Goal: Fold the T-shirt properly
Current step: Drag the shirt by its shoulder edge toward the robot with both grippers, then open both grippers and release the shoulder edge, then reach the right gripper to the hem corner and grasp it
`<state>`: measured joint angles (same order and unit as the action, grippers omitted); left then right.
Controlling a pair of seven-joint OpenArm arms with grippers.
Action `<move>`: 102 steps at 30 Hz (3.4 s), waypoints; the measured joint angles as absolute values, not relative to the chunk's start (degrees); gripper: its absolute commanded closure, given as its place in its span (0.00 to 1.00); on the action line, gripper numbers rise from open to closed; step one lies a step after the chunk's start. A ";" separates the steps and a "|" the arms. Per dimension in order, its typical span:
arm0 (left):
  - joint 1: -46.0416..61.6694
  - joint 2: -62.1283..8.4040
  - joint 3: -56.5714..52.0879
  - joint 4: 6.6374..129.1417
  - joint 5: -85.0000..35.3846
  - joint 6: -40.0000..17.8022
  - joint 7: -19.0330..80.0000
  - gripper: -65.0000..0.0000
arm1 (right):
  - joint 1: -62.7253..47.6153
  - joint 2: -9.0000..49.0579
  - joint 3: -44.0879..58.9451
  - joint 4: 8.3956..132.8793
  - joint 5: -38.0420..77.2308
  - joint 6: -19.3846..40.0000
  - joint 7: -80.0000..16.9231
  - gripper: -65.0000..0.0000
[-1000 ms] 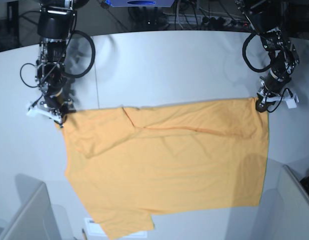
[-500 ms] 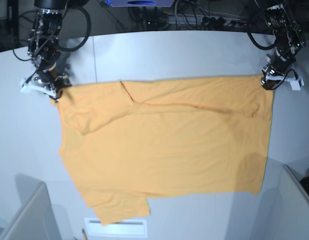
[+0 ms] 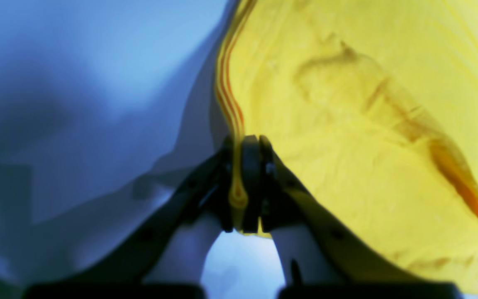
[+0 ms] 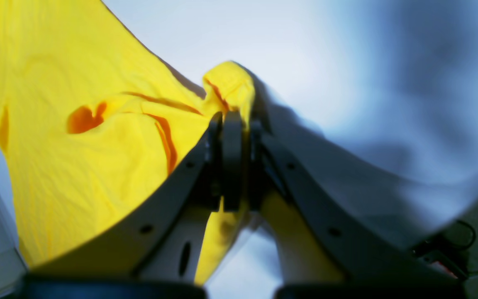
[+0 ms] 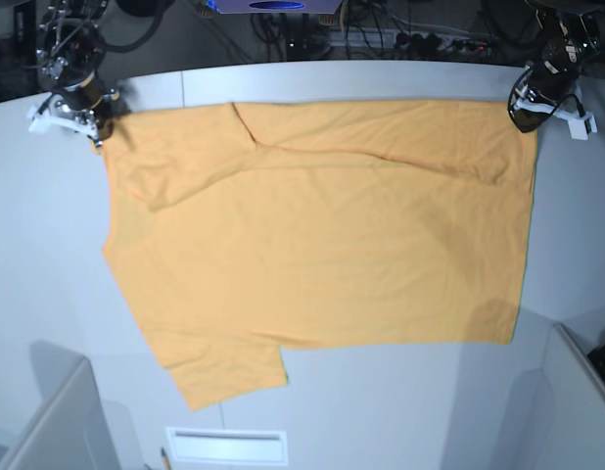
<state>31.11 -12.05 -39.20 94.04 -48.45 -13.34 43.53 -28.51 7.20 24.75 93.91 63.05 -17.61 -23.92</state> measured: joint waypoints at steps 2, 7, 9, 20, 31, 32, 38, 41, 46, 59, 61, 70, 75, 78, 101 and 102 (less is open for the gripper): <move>32.91 -12.05 -39.22 95.22 -48.45 -13.30 43.31 1.00 | -29.41 7.20 24.75 94.41 63.07 -17.61 -23.79 1.00; 35.22 -11.90 -39.20 95.53 -48.45 -13.30 43.31 1.00 | -32.56 7.18 24.75 96.79 63.00 -18.09 -24.12 1.00; 36.03 -11.92 -39.20 95.55 -48.49 -13.30 43.31 1.00 | -32.95 7.18 24.75 96.82 63.02 -18.11 -24.10 1.00; 37.47 -11.97 -39.20 95.59 -48.49 -13.30 43.31 1.00 | -34.48 7.20 24.75 97.19 63.05 -18.00 -24.01 1.00; 37.45 -11.73 -45.23 95.88 -48.95 -13.50 43.79 0.66 | -35.29 7.25 24.75 98.65 62.98 -18.04 -24.16 0.64; 37.45 -11.73 -46.59 95.88 -48.42 -13.23 43.51 0.53 | -35.33 7.20 24.75 99.11 62.94 -18.15 -24.23 0.54; 36.77 -11.70 -48.95 96.44 -48.49 -13.26 44.01 0.19 | -36.40 6.81 26.63 103.53 62.39 -22.48 -26.33 0.45; 35.79 -11.79 -49.30 100.31 -48.36 -12.95 47.16 0.19 | -35.59 7.07 29.10 105.19 62.08 -23.68 -25.74 0.44; 30.11 -11.38 -53.78 104.73 -48.64 -13.13 51.29 0.19 | -27.16 11.53 28.93 104.95 61.73 -23.75 -28.42 0.44; 8.93 -15.51 -49.36 104.73 -42.92 -12.88 62.57 0.19 | 5.48 17.41 18.83 80.42 61.47 -22.52 -36.42 0.44; 7.57 -15.40 -47.00 104.73 -38.28 -12.99 62.54 0.19 | 9.37 18.31 16.25 75.02 61.82 -19.07 -36.97 0.44; 6.02 -15.14 -43.86 103.04 -31.64 -13.54 62.57 0.19 | 31.03 19.73 3.57 40.12 51.05 -2.35 -29.67 0.43; 6.46 -15.40 -44.25 100.92 -31.07 -13.32 62.46 0.19 | 40.88 17.65 2.11 19.03 45.10 10.85 -22.35 0.43; 6.52 -15.42 -44.21 100.03 -31.20 -13.32 62.43 0.19 | 44.14 17.52 2.13 14.24 41.04 15.11 -20.34 0.39; 5.08 -15.40 -44.16 99.88 -31.11 -13.34 62.63 0.19 | 46.04 11.81 -0.56 11.31 28.36 16.34 -15.35 0.33; 5.10 -15.40 -44.16 99.88 -31.09 -13.34 62.63 0.19 | 46.17 11.62 -2.37 11.40 28.32 16.34 -15.38 0.33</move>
<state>5.10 -15.40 -44.16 99.88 -31.09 -13.34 62.63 46.17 11.62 -2.37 11.40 28.32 16.34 -15.38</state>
